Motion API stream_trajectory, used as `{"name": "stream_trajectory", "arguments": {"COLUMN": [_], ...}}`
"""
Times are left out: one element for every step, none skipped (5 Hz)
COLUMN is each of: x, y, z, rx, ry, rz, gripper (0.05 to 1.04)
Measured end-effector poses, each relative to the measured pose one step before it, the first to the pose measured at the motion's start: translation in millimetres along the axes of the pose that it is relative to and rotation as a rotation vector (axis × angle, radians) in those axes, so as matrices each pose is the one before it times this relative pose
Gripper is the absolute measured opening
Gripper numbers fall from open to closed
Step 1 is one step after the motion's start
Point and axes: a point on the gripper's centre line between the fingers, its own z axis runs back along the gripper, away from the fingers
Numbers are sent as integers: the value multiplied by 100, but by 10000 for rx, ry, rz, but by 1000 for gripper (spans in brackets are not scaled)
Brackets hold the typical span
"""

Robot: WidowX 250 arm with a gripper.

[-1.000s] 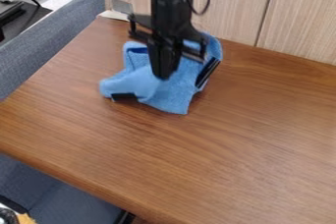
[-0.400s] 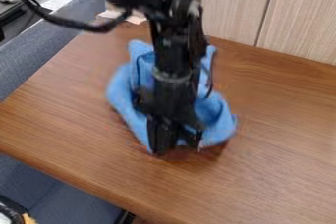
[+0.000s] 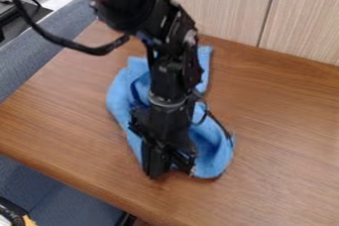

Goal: Unfold the cloth from top to bottom

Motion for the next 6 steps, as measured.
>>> {"name": "stream_trajectory", "arguments": {"x": [-378, 22, -65, -214, 164, 256], "y": [65, 290, 240, -81, -59, 61], "z": [238, 964, 850, 1136, 2181, 2431], "rx": [56, -76, 144, 20, 42, -163], "ry": [9, -345, -223, -199, -413, -749], "rz": [-19, -13, 32, -45, -17, -23], "gripper": [211, 462, 776, 1000, 1003, 1000]}}
